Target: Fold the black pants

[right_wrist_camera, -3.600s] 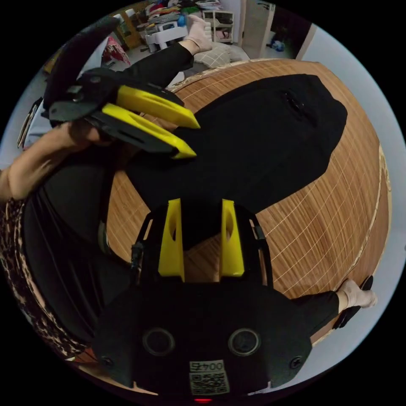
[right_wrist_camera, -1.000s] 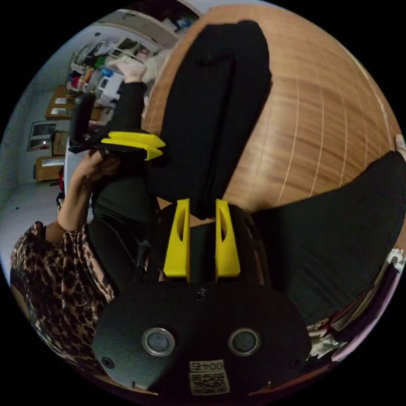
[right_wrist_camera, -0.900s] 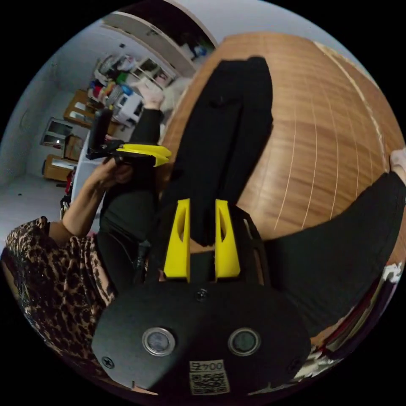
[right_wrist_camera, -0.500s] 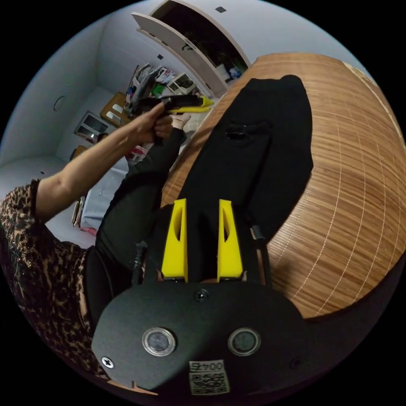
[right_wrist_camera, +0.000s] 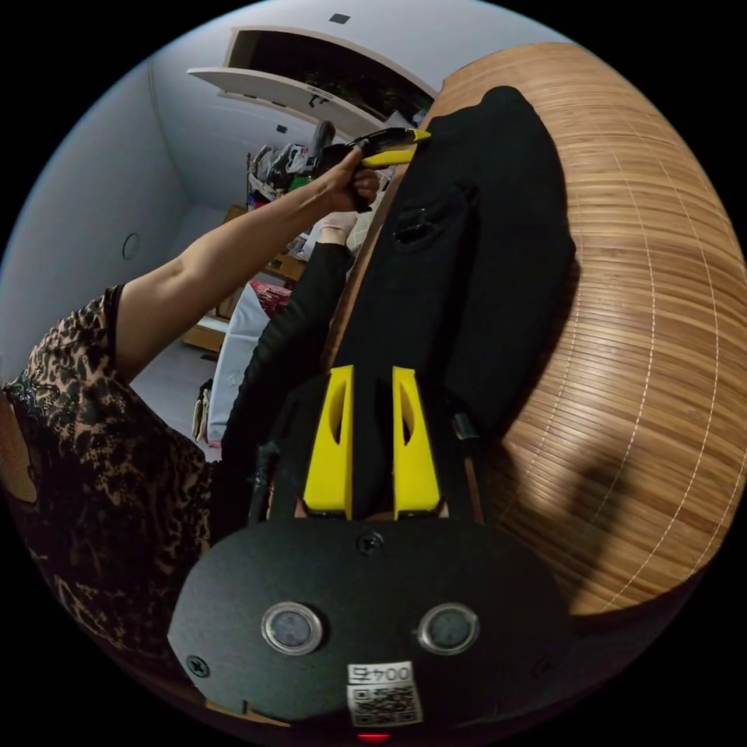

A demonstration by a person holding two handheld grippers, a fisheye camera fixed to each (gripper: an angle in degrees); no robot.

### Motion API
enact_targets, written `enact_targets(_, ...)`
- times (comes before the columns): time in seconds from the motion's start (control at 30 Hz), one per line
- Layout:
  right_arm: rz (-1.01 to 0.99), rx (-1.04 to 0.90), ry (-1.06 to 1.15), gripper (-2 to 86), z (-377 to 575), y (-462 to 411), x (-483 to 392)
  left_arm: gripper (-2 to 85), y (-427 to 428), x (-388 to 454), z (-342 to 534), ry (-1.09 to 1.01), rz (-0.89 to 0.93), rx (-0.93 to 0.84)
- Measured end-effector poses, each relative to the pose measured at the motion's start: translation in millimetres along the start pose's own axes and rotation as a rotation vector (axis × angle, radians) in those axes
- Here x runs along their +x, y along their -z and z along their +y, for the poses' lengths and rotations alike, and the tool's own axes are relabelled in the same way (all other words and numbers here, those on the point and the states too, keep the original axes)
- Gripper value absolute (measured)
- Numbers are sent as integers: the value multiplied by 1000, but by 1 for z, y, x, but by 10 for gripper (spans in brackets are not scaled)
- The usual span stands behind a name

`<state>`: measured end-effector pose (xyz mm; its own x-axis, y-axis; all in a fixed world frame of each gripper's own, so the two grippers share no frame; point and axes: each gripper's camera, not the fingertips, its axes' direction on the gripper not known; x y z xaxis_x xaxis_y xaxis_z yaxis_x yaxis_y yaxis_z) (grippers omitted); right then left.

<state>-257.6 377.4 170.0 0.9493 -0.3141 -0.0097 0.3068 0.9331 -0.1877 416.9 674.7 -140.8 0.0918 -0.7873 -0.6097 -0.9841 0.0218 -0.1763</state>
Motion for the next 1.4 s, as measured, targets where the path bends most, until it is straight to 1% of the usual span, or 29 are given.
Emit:
enact_targets(0.13, -19, 2, -10, 82, 2, 9, 5, 141, -6, -8, -8, 5, 119, 17)
enact_targets(0.2, -31, 5, -14, 82, 2, 13, 7, 131, -9, -7, -9, 5, 147, 11)
enact_targets(0.3, -42, 4, -14, 82, 2, 18, 9, 97, -10, -2, -5, 8, 142, -8)
enact_targets(0.4, -58, 4, -10, 86, 2, 25, 11, 53, 3, 9, 13, 23, 165, 44)
enact_targets(0.5, -79, 39, -2, 94, 4, 38, 11, 30, 25, 32, 40, 6, 248, 120)
enact_targets(0.57, -61, 73, 9, 96, 6, 49, 10, 25, 40, 55, 58, -29, 297, 140)
enact_targets(0.67, -56, 150, 4, 99, 12, 71, 12, 21, 66, 111, 96, -157, 311, 137)
enact_targets(0.77, -167, 274, -47, 99, 24, 97, 25, 21, 91, 174, 148, -308, 311, 117)
enact_targets(0.83, -300, 389, -117, 104, 40, 117, 41, 20, 109, 220, 200, -423, 307, 104)
enact_targets(0.9, -395, 457, -148, 119, 52, 129, 47, 18, 120, 251, 246, -499, 298, 97)
enact_targets(0.97, -465, 465, -137, 140, 57, 137, 43, 15, 126, 275, 295, -553, 276, 89)
enact_targets(1.03, -522, 460, -134, 175, 59, 144, 32, 11, 128, 300, 364, -608, 237, 95)
enact_targets(1.07, -532, 464, -135, 180, 60, 147, 30, 10, 128, 304, 381, -617, 228, 97)
enact_targets(1.13, -589, 483, -167, 196, 64, 154, 25, 7, 121, 321, 449, -649, 195, 107)
enact_targets(1.2, -613, 466, -215, 201, 66, 156, 23, 6, 112, 334, 497, -684, 171, 105)
enact_targets(1.33, -542, 437, -320, 207, 68, 160, 12, 4, 77, 366, 596, -775, 70, 39)
enact_targets(1.4, -512, 413, -364, 211, 68, 158, 9, 4, 57, 378, 629, -818, 24, -9)
